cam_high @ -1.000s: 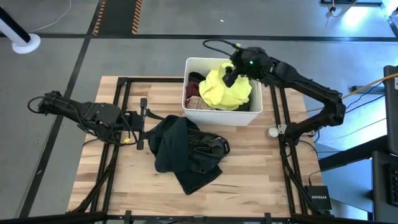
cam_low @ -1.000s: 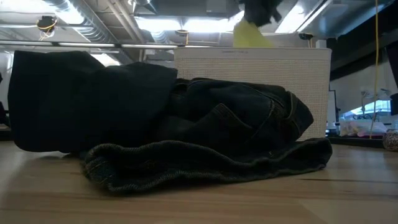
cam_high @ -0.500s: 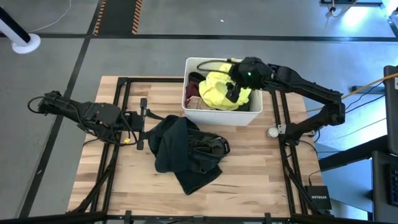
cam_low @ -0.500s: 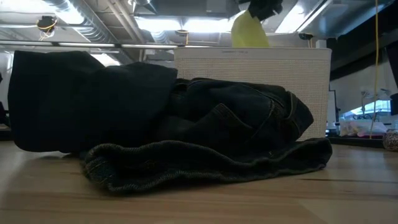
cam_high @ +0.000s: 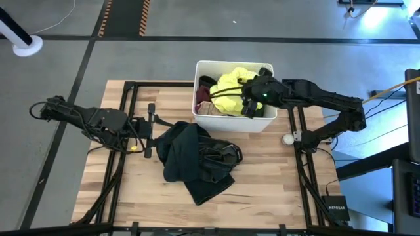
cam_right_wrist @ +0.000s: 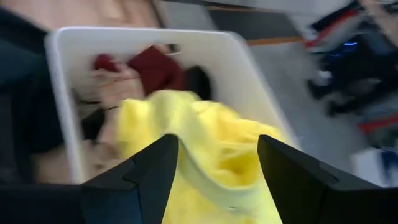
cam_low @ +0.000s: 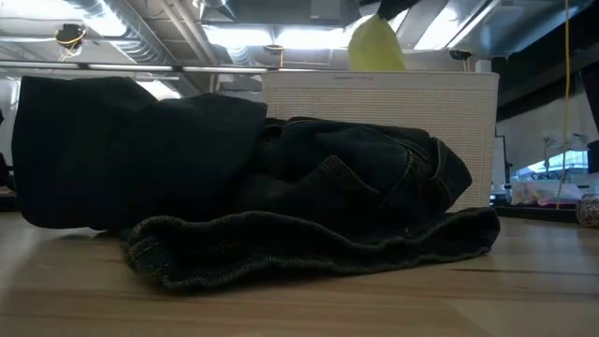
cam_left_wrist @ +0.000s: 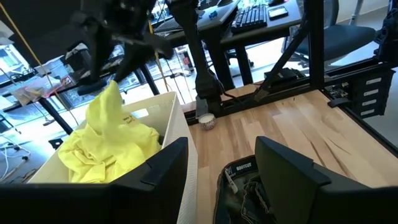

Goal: Sort clothes
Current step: Put the yellow shirt into the white laundry organizer, then put the black pants into the white laundry organizer

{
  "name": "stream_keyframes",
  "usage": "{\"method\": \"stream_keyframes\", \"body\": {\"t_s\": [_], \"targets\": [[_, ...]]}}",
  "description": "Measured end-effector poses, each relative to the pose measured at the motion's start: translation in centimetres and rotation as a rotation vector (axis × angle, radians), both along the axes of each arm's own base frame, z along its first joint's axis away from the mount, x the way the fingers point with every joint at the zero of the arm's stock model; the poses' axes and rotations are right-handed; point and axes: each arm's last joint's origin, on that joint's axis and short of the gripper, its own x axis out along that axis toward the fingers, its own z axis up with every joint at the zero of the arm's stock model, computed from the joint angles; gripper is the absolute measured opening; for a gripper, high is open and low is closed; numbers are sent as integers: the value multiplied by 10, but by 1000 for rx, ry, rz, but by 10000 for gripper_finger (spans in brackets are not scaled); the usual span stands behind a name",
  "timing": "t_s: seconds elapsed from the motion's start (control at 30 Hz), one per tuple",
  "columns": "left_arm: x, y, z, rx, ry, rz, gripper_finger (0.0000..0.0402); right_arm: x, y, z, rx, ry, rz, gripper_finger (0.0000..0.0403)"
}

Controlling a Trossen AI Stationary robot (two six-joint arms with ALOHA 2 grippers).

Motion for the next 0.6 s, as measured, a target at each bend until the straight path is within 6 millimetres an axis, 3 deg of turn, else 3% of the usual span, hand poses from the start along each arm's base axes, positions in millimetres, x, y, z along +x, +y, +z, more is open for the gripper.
{"method": "stream_keyframes", "body": {"t_s": [0.13, 0.6], "targets": [[0, 0, 0, -3, 0, 0, 182, -8, -1, 8, -54, 16, -78, 238], [0, 0, 0, 0, 0, 0, 182, -12, 7, -3, 228, 34, -21, 238]]}}
